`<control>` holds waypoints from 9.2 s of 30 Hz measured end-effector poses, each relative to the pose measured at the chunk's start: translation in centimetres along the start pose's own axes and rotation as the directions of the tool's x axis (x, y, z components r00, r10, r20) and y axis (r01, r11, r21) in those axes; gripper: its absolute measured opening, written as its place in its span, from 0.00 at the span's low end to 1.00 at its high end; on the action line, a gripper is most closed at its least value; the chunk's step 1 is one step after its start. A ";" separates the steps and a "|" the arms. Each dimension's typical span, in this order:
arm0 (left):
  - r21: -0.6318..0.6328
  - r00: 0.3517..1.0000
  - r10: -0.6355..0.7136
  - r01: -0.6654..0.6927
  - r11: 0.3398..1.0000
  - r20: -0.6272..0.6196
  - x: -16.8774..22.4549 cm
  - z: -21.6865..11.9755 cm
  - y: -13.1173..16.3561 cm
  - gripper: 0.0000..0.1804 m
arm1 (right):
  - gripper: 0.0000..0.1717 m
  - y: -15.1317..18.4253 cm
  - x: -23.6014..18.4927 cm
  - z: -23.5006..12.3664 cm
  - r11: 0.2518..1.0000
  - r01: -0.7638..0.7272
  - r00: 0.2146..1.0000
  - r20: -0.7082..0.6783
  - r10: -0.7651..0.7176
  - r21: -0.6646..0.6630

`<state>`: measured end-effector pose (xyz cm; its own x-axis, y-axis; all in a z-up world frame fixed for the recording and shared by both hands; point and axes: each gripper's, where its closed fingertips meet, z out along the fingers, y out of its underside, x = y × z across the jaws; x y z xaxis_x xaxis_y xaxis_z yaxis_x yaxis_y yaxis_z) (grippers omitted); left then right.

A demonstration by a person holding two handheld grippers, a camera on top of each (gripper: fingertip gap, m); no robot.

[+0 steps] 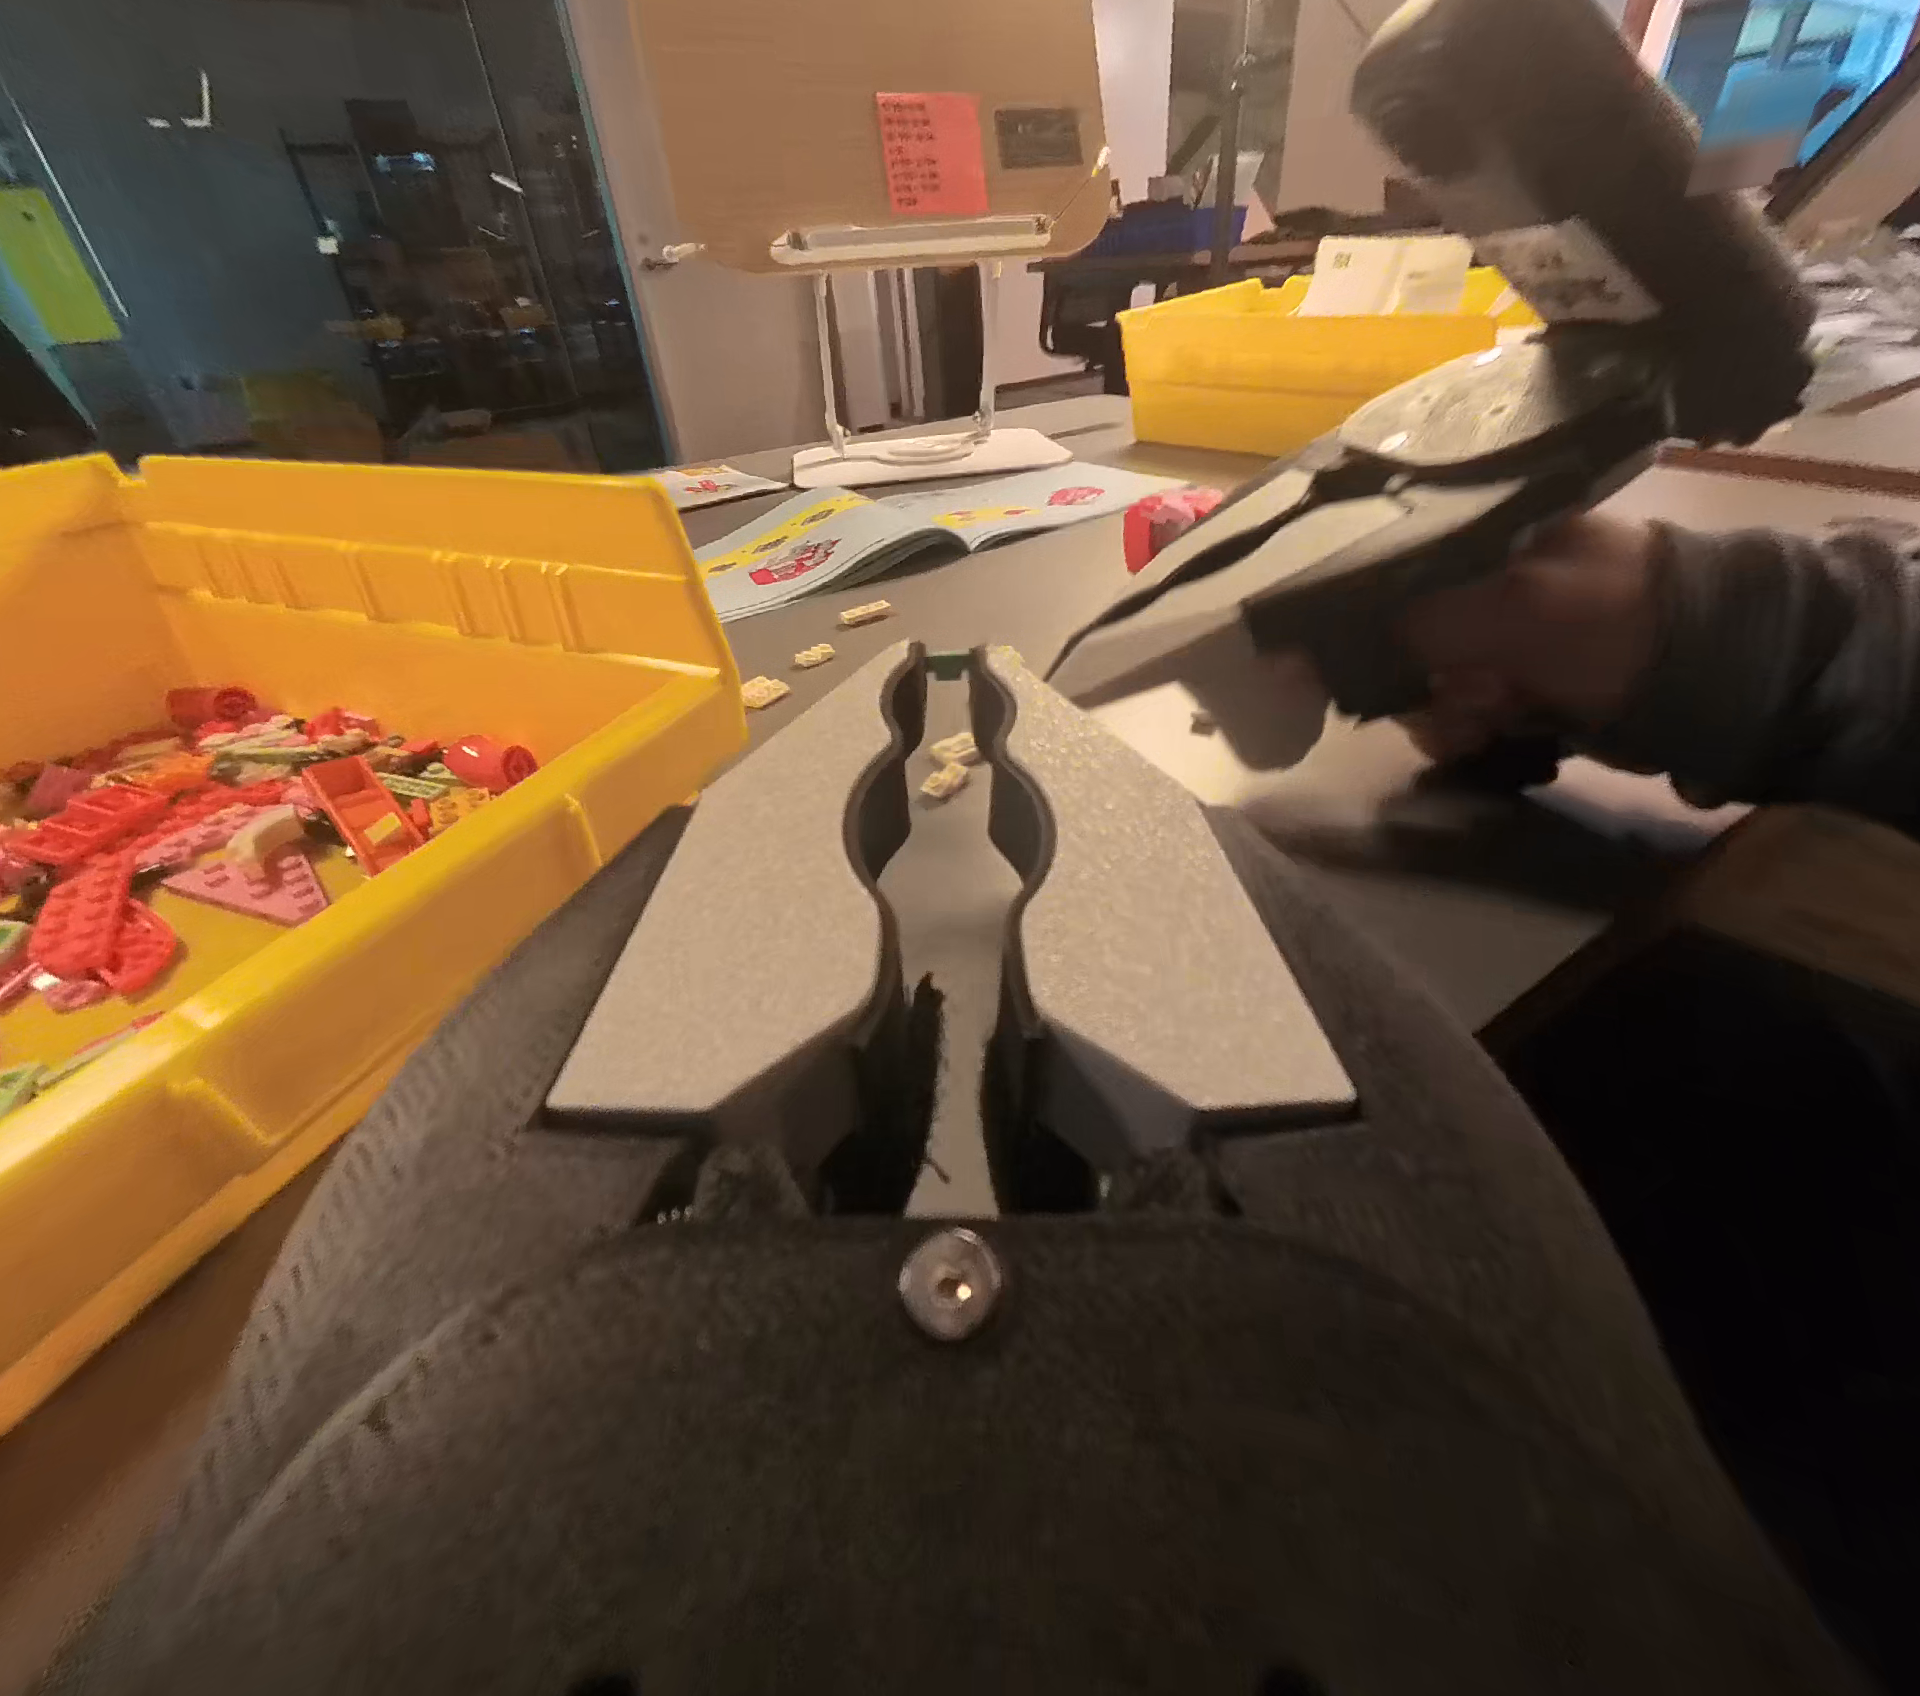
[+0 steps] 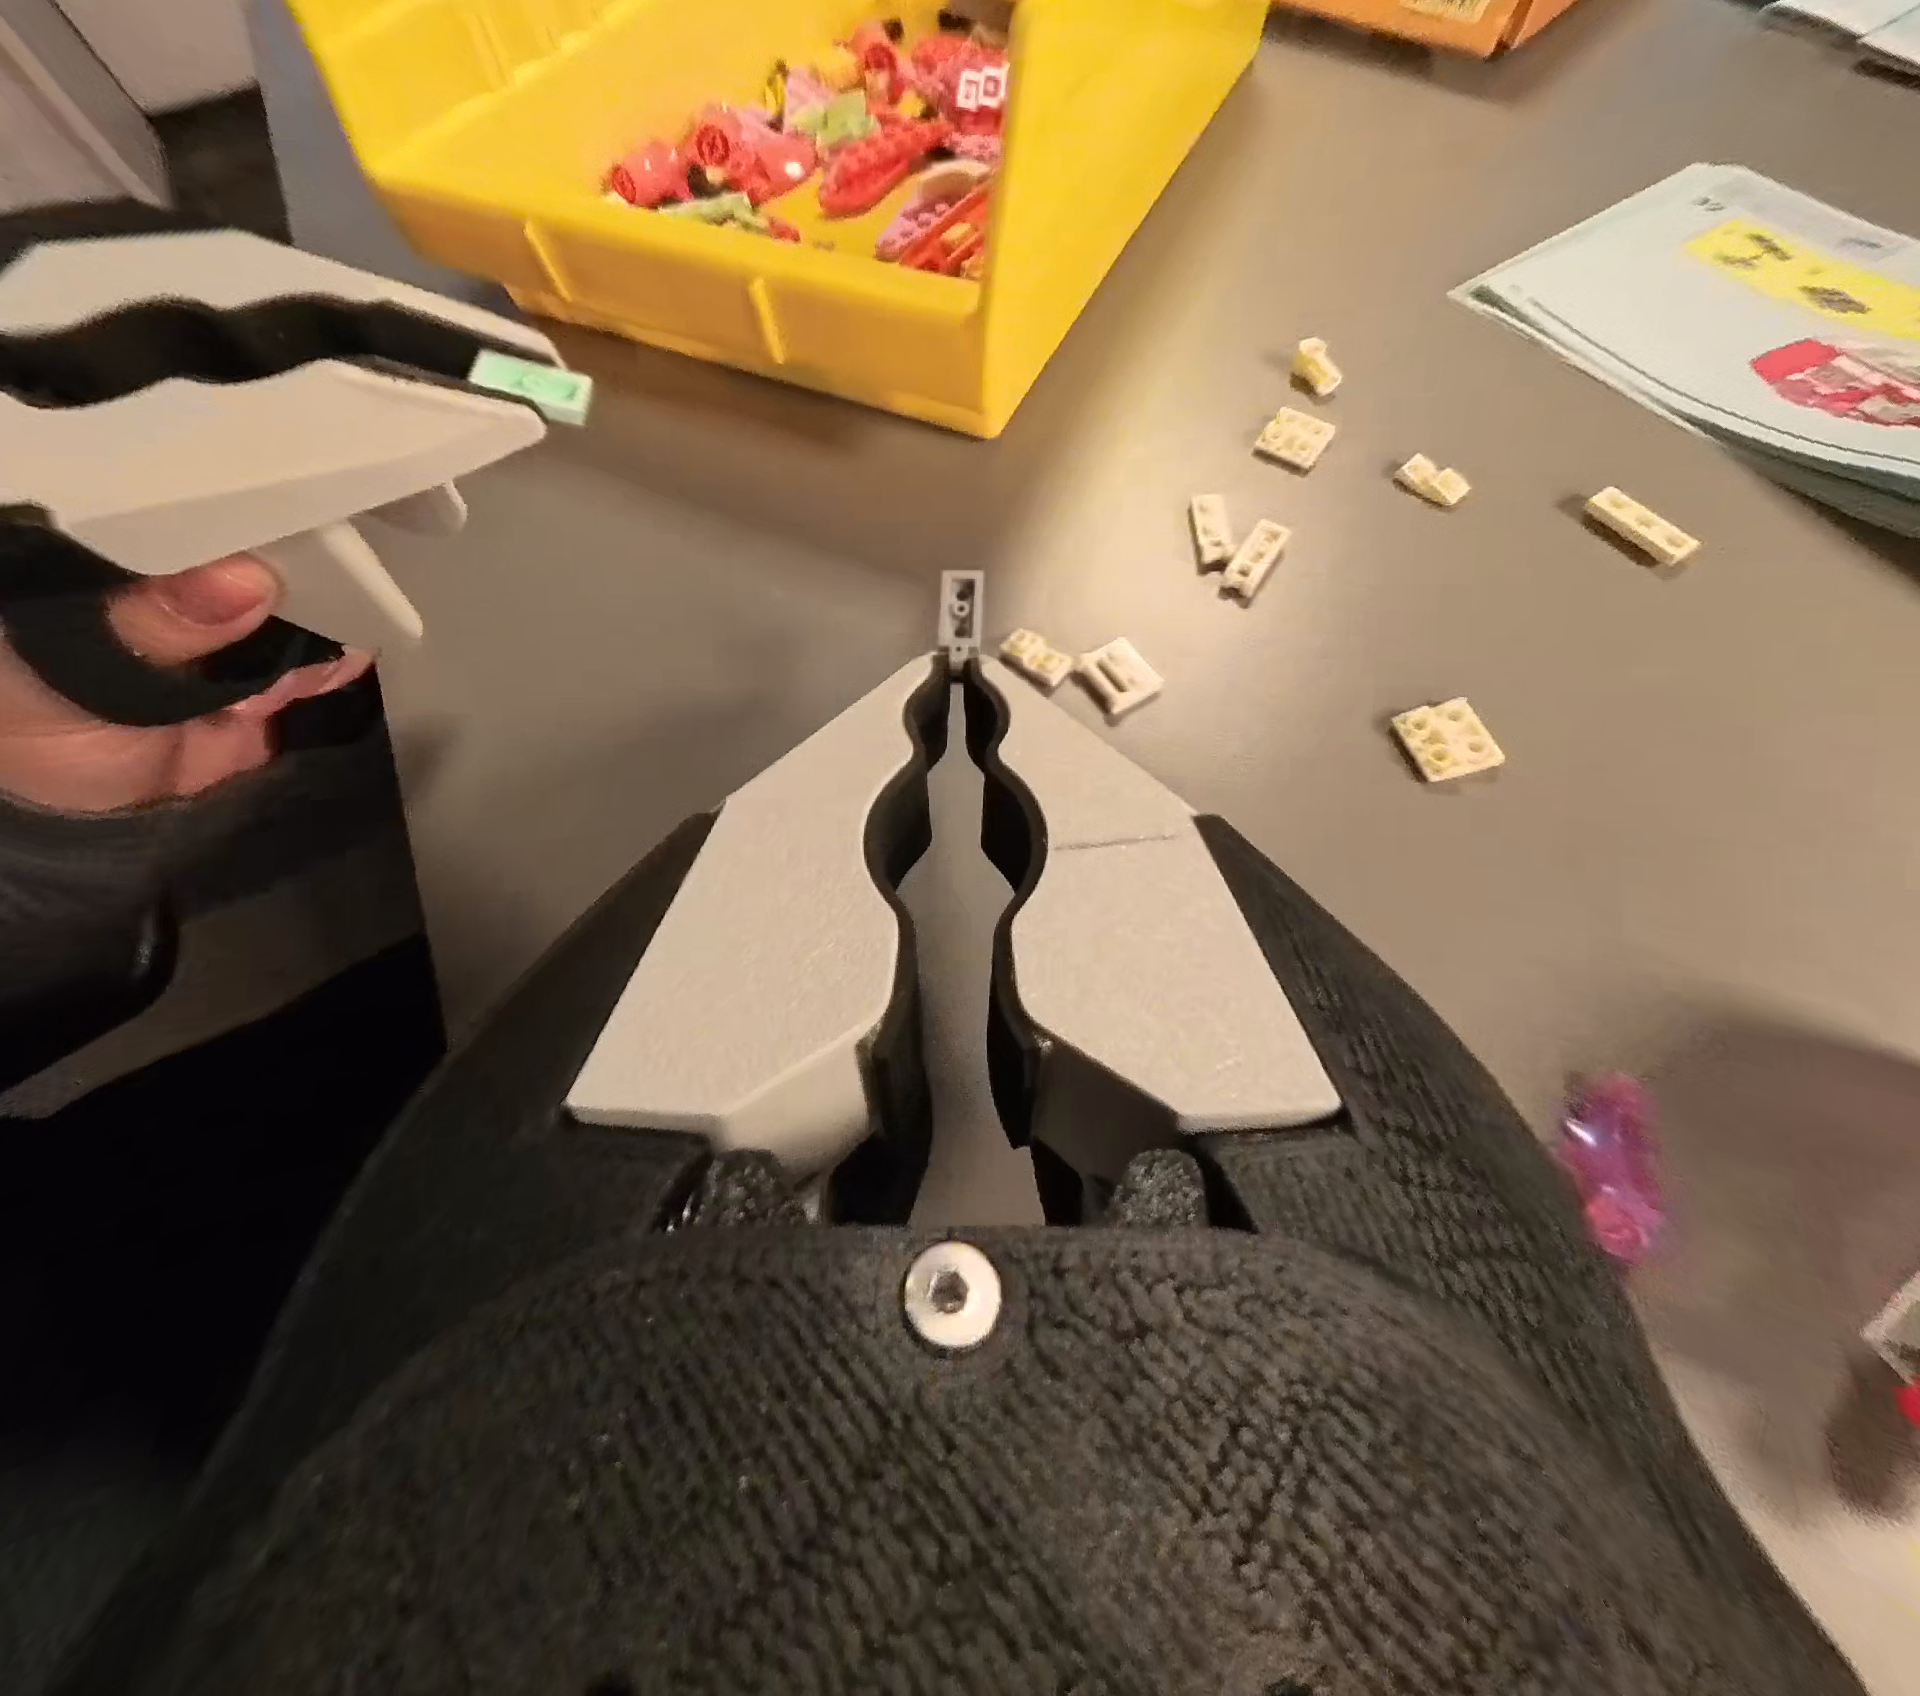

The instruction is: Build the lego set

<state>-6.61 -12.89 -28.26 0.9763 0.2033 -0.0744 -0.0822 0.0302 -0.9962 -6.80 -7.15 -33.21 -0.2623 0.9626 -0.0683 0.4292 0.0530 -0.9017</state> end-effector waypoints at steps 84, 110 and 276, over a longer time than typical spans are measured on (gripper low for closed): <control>0.203 0.980 0.170 -0.147 0.968 -0.101 3.0 7.7 -5.0 0.04 | 0.00 -6.0 3.7 -6.0 0.765 0.510 0.860 -0.265 -0.437 0.394; 0.175 0.974 0.186 -0.162 0.971 -0.128 3.4 8.2 -4.4 0.04 | 0.00 -5.2 2.8 -5.1 0.830 0.404 0.913 -0.118 -0.390 0.385; -0.722 0.878 -0.378 0.056 0.689 -0.292 8.3 5.6 8.0 0.04 | 0.01 6.4 -0.4 -6.4 0.764 0.636 0.758 0.272 -0.592 -0.110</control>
<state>-0.32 -5.47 -36.59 0.9473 -0.1190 0.2975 0.1428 -0.6746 -0.7242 1.53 -5.50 -36.22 -0.6883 0.6263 0.3661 0.2560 0.6818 -0.6852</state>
